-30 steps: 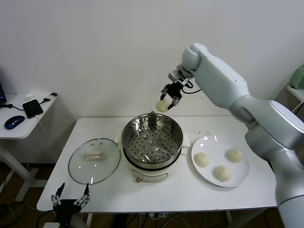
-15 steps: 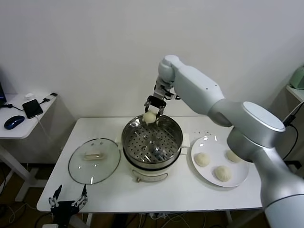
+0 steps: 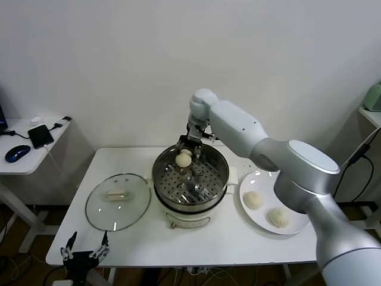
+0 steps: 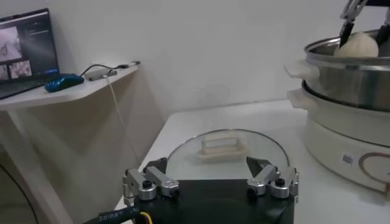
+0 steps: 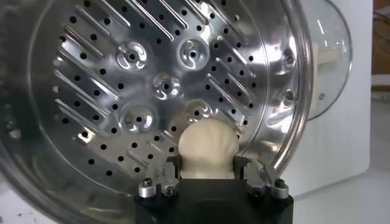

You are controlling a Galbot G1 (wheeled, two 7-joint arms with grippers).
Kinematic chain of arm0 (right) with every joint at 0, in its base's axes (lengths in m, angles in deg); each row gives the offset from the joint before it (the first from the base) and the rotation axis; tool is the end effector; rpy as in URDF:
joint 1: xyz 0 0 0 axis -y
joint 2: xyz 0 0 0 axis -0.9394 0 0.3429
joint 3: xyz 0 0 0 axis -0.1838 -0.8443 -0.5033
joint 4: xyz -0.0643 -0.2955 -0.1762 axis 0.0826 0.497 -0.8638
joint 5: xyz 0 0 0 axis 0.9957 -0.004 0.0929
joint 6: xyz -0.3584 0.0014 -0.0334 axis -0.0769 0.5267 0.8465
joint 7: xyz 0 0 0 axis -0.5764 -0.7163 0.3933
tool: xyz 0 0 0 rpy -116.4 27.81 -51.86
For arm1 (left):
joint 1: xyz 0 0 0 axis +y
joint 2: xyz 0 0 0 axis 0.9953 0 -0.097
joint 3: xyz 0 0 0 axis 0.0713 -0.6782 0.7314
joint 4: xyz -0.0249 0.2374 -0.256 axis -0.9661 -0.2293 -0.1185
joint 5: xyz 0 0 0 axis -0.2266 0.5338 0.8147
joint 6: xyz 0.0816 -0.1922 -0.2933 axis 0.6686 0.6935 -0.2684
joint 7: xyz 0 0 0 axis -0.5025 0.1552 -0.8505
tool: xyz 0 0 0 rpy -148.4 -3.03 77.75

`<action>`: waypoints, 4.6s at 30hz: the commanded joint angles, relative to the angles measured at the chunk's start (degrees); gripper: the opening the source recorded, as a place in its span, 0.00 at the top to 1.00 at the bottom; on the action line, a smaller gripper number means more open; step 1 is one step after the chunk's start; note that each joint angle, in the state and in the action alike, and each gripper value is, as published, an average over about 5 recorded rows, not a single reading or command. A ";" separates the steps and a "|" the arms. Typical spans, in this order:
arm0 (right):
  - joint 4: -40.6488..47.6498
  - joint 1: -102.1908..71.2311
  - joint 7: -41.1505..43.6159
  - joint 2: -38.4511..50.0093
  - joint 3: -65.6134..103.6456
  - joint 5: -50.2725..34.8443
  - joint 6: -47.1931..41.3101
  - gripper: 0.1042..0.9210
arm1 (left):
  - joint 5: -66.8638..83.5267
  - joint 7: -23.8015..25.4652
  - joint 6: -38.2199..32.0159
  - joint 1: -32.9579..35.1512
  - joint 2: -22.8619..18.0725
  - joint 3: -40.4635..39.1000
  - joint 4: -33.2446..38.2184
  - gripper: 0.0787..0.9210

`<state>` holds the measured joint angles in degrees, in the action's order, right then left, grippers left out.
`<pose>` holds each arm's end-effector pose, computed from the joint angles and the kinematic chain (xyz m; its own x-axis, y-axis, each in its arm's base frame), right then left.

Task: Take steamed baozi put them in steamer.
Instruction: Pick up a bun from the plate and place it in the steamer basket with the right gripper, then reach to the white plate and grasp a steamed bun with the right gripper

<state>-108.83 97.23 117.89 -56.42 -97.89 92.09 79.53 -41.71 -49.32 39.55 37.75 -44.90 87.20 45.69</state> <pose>0.6530 0.1711 -0.1013 -0.1402 -0.2187 0.9657 -0.1806 -0.9533 -0.2421 0.1043 0.0741 -0.3131 -0.9207 -0.1941 0.3387 -0.1429 0.9750 0.1704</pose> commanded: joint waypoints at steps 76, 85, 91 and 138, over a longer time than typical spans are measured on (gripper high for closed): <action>-41.33 -22.13 11.59 48.35 10.10 -26.54 -65.36 0.12 | 3.05 2.72 3.27 -3.60 0.96 1.29 -2.43 0.12; -34.61 -22.94 10.40 42.39 10.71 -22.12 -62.21 0.12 | 2.11 2.49 3.43 -3.45 0.78 0.99 -3.37 0.12; -31.67 -22.95 10.49 39.54 11.31 -20.35 -60.97 0.12 | 1.86 2.51 3.41 -3.51 0.75 0.91 -3.50 0.12; -23.54 -23.54 8.88 33.87 13.64 -16.30 -57.61 0.35 | 1.02 2.64 3.58 -4.25 0.33 0.45 -4.21 0.12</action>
<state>-132.53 73.86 126.73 -22.24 -84.32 75.67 21.82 -40.61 -46.69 43.07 33.58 -44.53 87.71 41.40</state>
